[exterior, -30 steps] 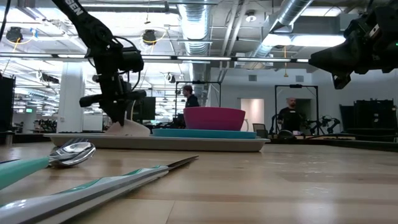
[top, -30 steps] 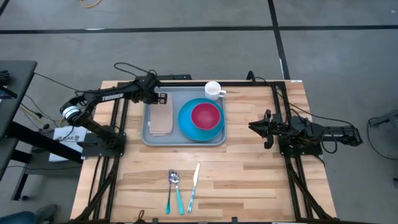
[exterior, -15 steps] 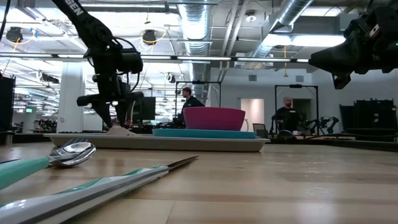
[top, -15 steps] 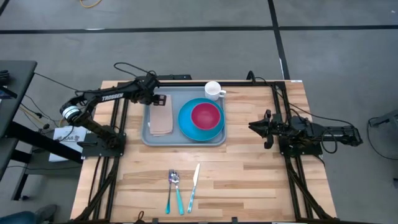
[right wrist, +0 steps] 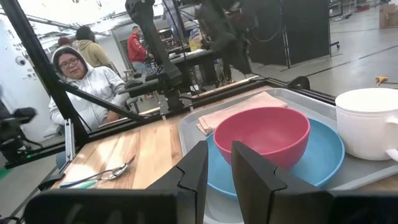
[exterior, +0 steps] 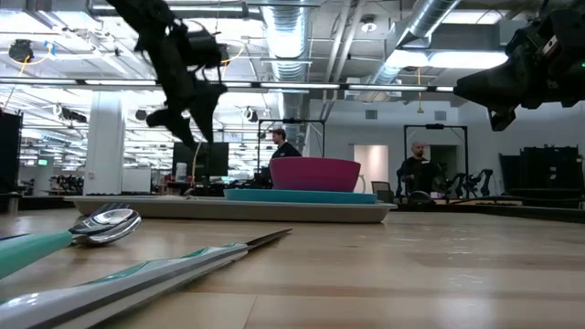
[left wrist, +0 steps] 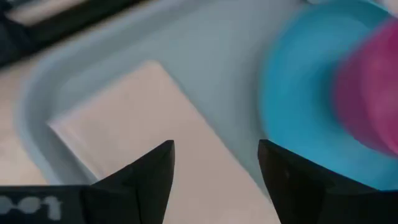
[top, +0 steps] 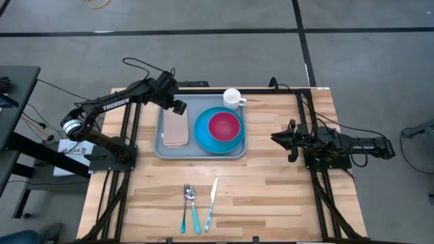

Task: Set up tray
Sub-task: Put the blue fork on the brown napkin

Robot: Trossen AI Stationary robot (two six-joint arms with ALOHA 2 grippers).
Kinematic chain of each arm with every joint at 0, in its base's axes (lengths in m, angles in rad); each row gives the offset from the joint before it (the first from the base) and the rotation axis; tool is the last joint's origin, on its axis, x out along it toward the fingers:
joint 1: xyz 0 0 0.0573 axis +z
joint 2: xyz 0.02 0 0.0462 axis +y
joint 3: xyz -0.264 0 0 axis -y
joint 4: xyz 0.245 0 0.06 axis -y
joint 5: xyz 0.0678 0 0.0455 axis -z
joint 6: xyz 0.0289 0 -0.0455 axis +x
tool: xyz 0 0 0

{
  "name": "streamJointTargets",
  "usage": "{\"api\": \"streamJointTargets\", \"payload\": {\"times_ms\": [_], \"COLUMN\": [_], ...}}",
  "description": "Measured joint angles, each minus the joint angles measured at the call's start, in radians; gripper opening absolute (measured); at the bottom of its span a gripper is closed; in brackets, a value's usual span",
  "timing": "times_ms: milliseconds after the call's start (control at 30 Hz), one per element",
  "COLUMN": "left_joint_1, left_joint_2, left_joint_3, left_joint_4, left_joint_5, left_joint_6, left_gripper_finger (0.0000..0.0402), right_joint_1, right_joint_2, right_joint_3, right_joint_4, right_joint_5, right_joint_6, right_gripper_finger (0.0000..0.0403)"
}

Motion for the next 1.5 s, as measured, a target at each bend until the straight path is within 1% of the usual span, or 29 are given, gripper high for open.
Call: {"api": "streamJointTargets", "payload": {"times_ms": [100,200,300,433,633,833,933,1067,1200,1367,1500], "left_joint_1": [-0.084,-0.202,-0.348,-0.569,-0.896,-1.144,-1.259,-1.371,-1.435,-1.463,-1.464], "left_joint_2": [-0.036,-0.080,-0.126,-0.173,-0.182,-0.156,-0.143,-0.090,0.012,0.140,0.222], "left_joint_3": [0.029,0.036,0.036,0.036,0.036,0.035,0.031,0.031,0.032,0.032,0.032], "left_joint_4": [-0.087,-0.139,-0.146,-0.144,-0.144,-0.142,-0.171,-0.162,-0.091,0.014,0.098], "left_joint_5": [0.037,0.024,-0.024,-0.103,-0.237,-0.296,-0.329,-0.349,-0.330,-0.334,-0.329], "left_joint_6": [-0.071,-0.198,-0.358,-0.588,-0.870,-1.110,-1.218,-1.325,-1.368,-1.388,-1.424], "left_gripper_finger": [0.0219,0.0220,0.0220,0.0220,0.0220,0.0220,0.0220,0.0219,0.0219,0.0219,0.0219], "right_joint_1": [0.000,0.000,0.000,0.000,0.000,0.000,0.000,0.000,0.000,0.000,0.000], "right_joint_2": [0.000,0.000,0.000,0.000,0.000,0.000,0.000,0.000,-0.001,-0.001,-0.001], "right_joint_3": [0.000,0.000,0.000,0.000,0.000,0.000,0.000,0.000,0.000,0.000,0.000], "right_joint_4": [0.000,0.000,0.000,0.000,0.000,0.000,-0.002,-0.002,-0.003,-0.001,-0.001], "right_joint_5": [0.000,0.000,0.000,0.000,0.000,0.000,0.000,0.000,0.000,0.000,0.000], "right_joint_6": [0.000,0.000,0.000,0.000,0.000,0.000,0.000,0.000,0.000,0.000,0.000], "right_gripper_finger": [0.0064,0.0064,0.0064,0.0064,0.0064,0.0064,0.0064,0.0064,0.0064,0.0064,0.0064]}}
